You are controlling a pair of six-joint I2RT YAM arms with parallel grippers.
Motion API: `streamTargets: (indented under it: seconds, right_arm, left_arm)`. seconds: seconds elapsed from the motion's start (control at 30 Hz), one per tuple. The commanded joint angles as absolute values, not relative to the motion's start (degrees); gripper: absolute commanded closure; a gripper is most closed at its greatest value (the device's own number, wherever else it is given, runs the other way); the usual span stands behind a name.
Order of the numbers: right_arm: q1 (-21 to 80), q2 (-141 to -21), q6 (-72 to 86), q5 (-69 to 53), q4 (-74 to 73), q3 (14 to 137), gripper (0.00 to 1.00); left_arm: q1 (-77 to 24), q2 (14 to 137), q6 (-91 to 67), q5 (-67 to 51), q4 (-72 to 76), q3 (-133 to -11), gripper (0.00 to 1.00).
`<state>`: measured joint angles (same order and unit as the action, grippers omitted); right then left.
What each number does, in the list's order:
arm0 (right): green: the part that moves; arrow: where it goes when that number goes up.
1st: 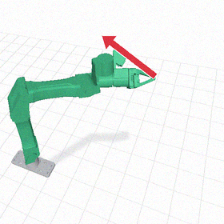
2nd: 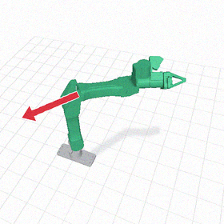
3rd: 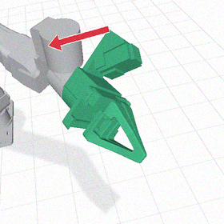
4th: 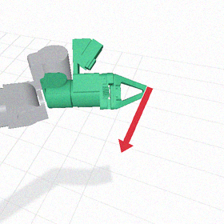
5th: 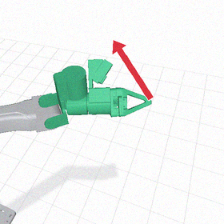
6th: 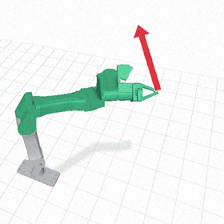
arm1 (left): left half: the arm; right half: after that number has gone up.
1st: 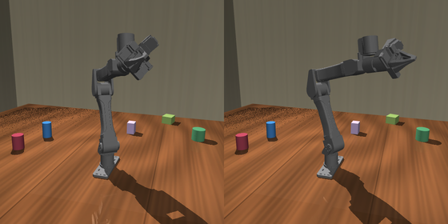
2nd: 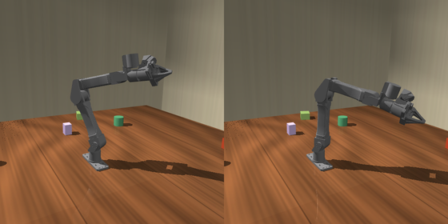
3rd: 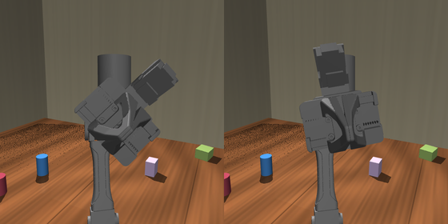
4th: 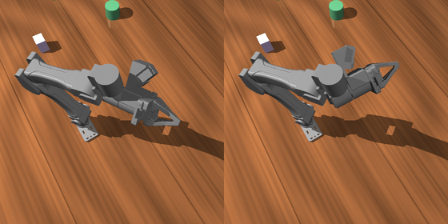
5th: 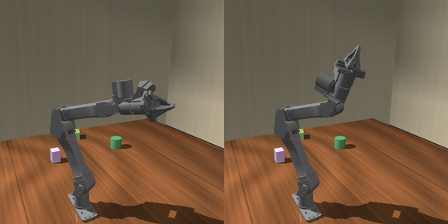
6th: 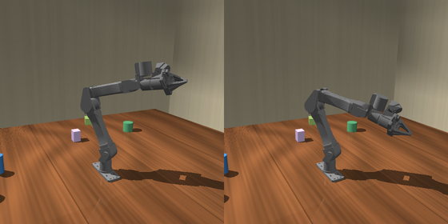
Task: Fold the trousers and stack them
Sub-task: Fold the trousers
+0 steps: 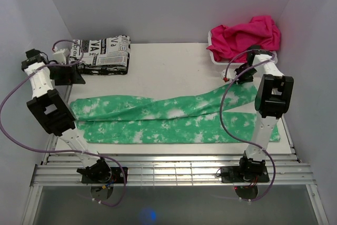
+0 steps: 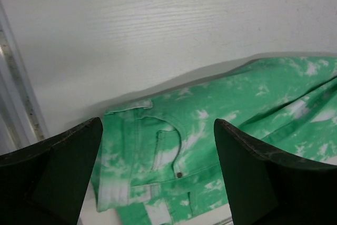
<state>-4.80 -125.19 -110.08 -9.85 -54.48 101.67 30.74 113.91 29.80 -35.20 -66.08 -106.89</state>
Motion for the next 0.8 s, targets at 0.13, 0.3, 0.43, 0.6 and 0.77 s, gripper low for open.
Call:
streamTargets:
  seconds: [0.13,0.3,0.43,0.6,0.77]
  right_arm:
    - [-6.0,-101.6,-104.1,-14.6,-50.9,93.6,0.92]
    - [-7.9,-84.1,-105.7,-15.3,-46.9,76.3,0.92]
    - [-11.1,-71.2,-109.1,-16.9,-42.2,62.9,0.92]
    - [-16.3,-58.8,-113.6,-19.2,-40.0,50.9,0.92]
    - [-18.4,-52.9,-115.7,-19.3,-35.7,38.5,0.92]
  left_arm:
    - [35.4,103.0,51.8,-42.8,-61.5,-97.1,0.02]
    - [35.6,98.0,72.9,-43.1,-70.0,-86.7,0.13]
    - [35.6,92.5,84.8,-41.6,-71.6,-77.6,0.17]
    - [35.8,88.3,93.7,-40.2,-68.1,-68.2,0.18]
    - [35.8,88.2,95.5,-38.9,-64.9,-63.9,0.17]
